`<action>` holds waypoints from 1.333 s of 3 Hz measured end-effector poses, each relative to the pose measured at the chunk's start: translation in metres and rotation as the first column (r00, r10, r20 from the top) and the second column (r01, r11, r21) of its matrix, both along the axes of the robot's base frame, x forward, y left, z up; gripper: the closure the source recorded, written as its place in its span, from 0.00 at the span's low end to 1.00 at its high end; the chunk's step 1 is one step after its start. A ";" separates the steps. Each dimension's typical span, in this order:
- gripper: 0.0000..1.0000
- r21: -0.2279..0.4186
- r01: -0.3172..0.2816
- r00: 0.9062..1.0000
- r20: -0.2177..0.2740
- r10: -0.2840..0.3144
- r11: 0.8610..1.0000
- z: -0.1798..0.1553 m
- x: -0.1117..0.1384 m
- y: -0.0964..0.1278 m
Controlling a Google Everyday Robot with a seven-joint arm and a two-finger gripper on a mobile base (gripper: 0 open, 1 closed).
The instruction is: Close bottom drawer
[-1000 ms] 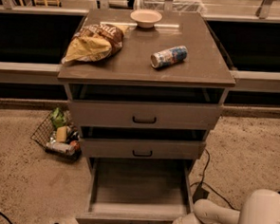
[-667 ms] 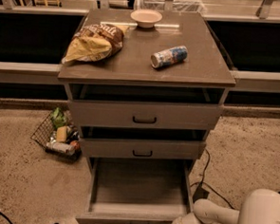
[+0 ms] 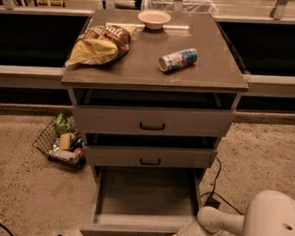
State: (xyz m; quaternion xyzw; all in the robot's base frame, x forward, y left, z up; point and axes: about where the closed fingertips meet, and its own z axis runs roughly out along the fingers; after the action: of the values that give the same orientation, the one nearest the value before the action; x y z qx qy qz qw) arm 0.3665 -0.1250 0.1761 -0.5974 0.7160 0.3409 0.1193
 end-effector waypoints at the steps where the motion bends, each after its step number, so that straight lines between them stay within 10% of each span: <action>1: 1.00 -0.067 -0.037 0.993 0.110 0.045 0.997 -0.007 0.017 0.003; 2: 1.00 -0.065 -0.055 0.983 0.171 0.065 0.996 -0.011 0.033 0.003; 4: 0.59 -0.051 -0.056 0.980 0.191 0.065 0.997 -0.011 0.039 0.004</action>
Offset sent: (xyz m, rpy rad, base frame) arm 0.0588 -0.0001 -0.0118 -0.0581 -0.2587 0.0827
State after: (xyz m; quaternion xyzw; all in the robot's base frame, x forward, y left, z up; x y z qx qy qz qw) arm 0.4058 -0.1214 0.1648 -0.6517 0.6902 0.2686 0.1637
